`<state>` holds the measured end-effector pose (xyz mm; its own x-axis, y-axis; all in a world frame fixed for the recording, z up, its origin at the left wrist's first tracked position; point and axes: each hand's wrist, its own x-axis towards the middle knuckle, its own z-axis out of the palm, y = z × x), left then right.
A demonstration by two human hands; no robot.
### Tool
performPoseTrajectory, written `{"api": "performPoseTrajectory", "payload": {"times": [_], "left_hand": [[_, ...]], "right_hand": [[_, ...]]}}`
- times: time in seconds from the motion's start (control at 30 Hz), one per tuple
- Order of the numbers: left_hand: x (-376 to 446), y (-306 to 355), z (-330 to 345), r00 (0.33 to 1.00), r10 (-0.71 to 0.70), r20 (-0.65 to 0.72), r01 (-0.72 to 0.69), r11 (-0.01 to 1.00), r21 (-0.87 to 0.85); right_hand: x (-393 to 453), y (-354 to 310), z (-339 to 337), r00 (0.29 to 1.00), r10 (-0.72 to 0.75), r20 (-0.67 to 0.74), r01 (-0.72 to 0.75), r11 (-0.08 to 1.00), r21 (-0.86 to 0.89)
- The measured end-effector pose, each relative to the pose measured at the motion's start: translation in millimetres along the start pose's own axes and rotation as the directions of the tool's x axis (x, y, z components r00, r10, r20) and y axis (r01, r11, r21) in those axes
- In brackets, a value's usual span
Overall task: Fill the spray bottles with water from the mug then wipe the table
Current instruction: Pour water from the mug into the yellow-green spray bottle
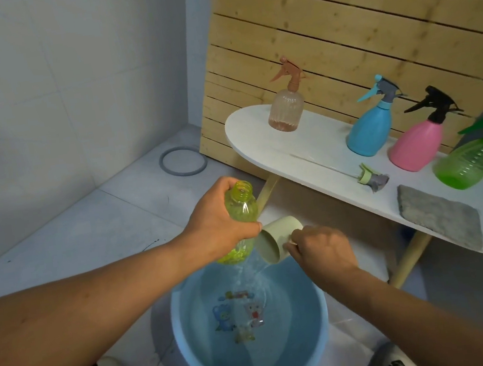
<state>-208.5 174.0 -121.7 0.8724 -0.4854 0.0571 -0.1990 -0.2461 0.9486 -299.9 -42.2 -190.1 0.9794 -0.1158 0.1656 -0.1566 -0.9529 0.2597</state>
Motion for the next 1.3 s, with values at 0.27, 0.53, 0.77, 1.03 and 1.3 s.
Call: {"api": "performPoseTrajectory", "payload": {"times": [0.27,0.53,0.77,1.03,1.3], "left_hand": [[-2,1,2,1.0,0.005,0.016,-0.005,1.0,-0.003],[-2,8,2,1.0,0.001,0.021,0.0,1.0,-0.012],[9,26,2,0.999,0.037,0.025,-0.036,0.999,-0.037],[40,42,-5,0.997,0.042,0.065,-0.04,0.999,-0.026],[51,30,-4,0.998,0.032,0.053,-0.028,0.996,-0.08]], "right_hand": [[-4,0,-8,0.959,-0.231,-0.164,0.189,0.952,-0.24],[4,25,-26,0.945,-0.229,-0.232,0.194,0.967,-0.165],[41,49,-70,0.971,0.234,-0.052,-0.137,0.72,0.68],[137,60,-113,0.949,0.306,0.081,-0.193,0.354,0.915],[219,60,-98,0.912,0.255,0.322,-0.394,0.32,0.862]]}}
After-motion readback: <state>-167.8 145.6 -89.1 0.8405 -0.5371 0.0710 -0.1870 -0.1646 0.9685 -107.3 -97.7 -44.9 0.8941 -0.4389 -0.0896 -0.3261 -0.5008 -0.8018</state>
